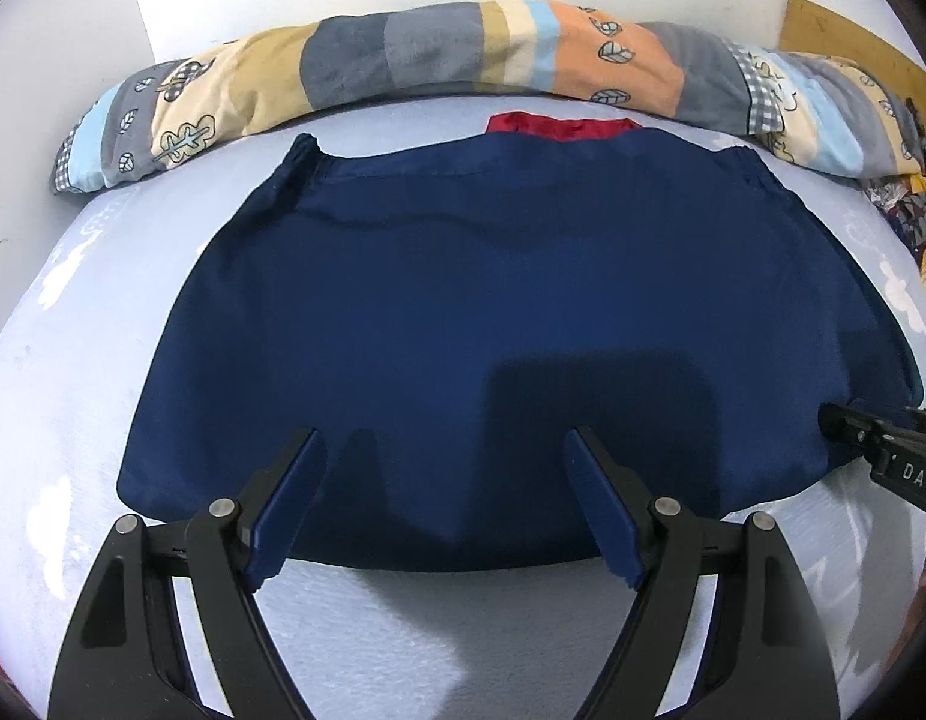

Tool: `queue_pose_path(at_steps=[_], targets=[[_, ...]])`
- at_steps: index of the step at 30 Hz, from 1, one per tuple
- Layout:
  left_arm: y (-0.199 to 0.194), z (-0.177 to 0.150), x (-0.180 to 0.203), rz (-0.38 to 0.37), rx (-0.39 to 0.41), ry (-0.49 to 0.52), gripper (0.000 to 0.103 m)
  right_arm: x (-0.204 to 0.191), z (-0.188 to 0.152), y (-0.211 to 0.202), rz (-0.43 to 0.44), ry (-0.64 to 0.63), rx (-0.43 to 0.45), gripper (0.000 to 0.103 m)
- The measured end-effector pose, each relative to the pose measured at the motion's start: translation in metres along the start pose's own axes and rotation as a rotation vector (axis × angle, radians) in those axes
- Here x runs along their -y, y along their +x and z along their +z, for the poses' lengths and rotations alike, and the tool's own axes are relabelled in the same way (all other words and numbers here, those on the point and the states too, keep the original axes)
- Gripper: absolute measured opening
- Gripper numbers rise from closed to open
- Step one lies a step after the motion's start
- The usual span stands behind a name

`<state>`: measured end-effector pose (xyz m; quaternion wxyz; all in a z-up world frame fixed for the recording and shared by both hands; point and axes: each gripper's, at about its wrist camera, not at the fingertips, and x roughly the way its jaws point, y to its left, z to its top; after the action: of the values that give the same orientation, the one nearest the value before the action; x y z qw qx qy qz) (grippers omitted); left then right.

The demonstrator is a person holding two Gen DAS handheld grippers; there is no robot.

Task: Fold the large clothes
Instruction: 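Place both tools at the jacket hem and close them on it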

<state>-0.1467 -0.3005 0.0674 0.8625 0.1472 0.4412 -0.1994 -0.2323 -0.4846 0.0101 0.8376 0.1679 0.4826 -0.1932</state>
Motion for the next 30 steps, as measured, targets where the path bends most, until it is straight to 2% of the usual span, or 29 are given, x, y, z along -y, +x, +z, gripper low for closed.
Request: queue_pose_path(at_steps=[7,11,14,25,30], targets=[[-0.007,0.002,0.004,0.008,0.036,0.026,0.082,0.0,-0.001,-0.002,0.012,0.009,-0.007,0.042],[-0.008,0.003,0.004,0.012,0.045,0.028,0.082,-0.001,0.001,-0.012,0.042,0.015,0.025,0.042],[-0.009,0.004,0.003,0.013,0.05,0.031,0.082,-0.005,0.002,-0.017,0.023,-0.012,0.047,0.042],[-0.013,0.006,0.003,0.024,0.082,0.043,0.082,-0.005,0.0,-0.004,0.025,-0.015,-0.002,0.045],[-0.014,0.007,0.0,0.03,0.086,0.038,0.082,-0.004,0.003,-0.016,0.054,0.002,0.041,0.045]])
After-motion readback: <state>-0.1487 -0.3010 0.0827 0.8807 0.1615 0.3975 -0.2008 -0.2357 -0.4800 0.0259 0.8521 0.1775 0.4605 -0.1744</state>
